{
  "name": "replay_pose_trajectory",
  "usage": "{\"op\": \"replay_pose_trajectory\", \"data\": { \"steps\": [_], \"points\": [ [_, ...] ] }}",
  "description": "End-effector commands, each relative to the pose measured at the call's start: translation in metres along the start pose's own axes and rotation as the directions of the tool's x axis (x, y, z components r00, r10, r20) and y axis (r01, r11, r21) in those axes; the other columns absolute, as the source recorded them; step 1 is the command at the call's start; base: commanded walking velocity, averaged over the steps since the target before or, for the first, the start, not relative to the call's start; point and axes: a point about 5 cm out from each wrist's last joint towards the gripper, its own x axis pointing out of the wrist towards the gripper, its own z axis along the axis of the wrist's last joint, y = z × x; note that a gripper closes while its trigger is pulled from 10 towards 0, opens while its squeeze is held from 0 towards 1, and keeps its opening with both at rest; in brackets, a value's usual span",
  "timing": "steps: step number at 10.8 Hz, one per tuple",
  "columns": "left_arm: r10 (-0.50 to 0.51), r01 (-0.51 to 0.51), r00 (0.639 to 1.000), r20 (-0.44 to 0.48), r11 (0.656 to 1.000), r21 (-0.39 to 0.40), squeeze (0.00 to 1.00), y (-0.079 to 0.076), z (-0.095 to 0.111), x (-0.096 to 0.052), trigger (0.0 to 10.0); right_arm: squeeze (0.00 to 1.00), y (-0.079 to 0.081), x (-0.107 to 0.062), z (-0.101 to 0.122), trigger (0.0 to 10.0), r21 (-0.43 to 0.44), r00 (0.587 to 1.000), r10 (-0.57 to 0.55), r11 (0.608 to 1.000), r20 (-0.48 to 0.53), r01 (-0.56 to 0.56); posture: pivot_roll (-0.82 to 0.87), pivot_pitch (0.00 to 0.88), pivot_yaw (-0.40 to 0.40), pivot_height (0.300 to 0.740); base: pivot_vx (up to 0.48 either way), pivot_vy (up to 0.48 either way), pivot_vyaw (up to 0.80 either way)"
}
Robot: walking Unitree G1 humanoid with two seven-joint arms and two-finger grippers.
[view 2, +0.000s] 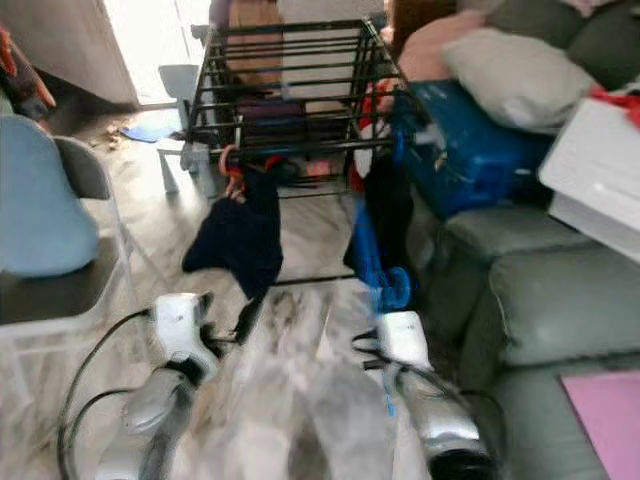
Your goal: Hang hanger
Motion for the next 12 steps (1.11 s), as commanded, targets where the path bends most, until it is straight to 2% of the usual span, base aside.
{"op": "replay_pose_trajectory", "data": {
  "steps": [1, 9, 12],
  "points": [
    [-0.02, 0.02, 1.0, 0.003, 1.0, -0.012, 0.0, -0.0071, 0.0026, 0.0042, 10.0, 0.0, -0.009, -0.0025, 0.0045, 10.0, -0.003, 0.999, -0.028, 1.0, 0.016, 0.029, -0.09, 0.0, 0.039, 0.74, 0.352, 0.322, 0.0],
    [-0.039, 0.039, 0.999, 0.006, 0.999, 0.015, 0.0, -0.0079, 0.0035, 0.0039, 10.0, 0.0, -0.0033, 0.0002, 0.0028, 10.0, -0.024, 1.0, -0.004, 1.0, -0.003, 0.004, -0.08, 0.0, 0.039, 0.74, 0.338, 0.34, 0.0],
    [-0.048, 0.048, 0.999, -0.007, 0.999, 0.025, 0.0, -0.0081, 0.0022, 0.0034, 10.0, 0.0, -0.0058, 0.0009, 0.0057, 10.0, -0.019, 1.0, -0.029, 0.999, 0.01, 0.029, -0.08, 0.0, 0.043, 0.74, 0.48, 0.0, 0.0]
  ]
}}
